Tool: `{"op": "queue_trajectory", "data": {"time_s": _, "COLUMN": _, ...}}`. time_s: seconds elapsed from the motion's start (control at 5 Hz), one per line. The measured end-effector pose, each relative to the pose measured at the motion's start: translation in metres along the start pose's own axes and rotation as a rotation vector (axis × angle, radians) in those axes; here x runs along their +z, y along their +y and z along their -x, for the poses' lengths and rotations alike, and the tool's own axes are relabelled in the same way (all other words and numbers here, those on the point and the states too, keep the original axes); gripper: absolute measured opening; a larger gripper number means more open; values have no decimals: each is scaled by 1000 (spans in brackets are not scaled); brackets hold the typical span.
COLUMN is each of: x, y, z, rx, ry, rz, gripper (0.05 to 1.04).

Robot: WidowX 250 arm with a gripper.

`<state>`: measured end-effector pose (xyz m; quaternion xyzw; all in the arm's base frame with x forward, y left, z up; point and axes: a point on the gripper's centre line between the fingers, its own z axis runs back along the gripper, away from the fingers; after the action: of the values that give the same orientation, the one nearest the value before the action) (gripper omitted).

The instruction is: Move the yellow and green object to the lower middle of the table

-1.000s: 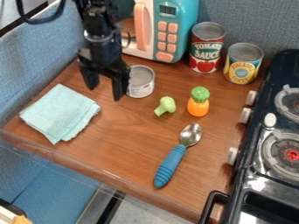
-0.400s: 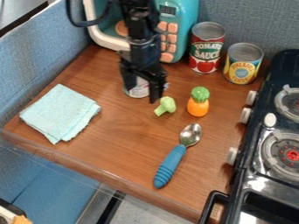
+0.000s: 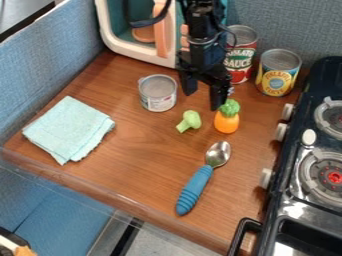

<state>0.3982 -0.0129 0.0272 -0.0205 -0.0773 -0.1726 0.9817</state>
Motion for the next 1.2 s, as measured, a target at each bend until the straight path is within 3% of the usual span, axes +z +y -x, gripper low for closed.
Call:
{"op": "queue_trajectory", "data": {"time_s": 0.2, "x": -5, "y": 0, "z": -2, "rx": -15, "ry": 32, "rz": -8, "gripper": 999}}
{"op": "queue_trajectory", "data": {"time_s": 0.4, "x": -12, "y": 0, "z": 14, "rx": -9, "ry": 94, "rz": -17, "gripper": 999}}
{"op": "queue_trajectory", "data": {"time_s": 0.6, "x": -21, "y": -4, "z": 25, "rx": -4, "ry": 118, "rz": -3, "gripper": 998}}
{"op": "queue_trajectory", "data": {"time_s": 0.8, "x": -9, "y": -10, "z": 15, "rx": -1, "ry": 65, "rz": 22, "gripper": 998}}
{"op": "queue_trajectory", "data": {"time_s": 1.0, "x": 10, "y": -26, "z": -11, "rx": -43, "ry": -22, "rz": 35, "gripper": 998}}
{"op": "queue_trajectory", "data": {"time_s": 1.2, "x": 22, "y": -44, "z": -34, "rx": -92, "ry": -78, "rz": 55, "gripper": 998}}
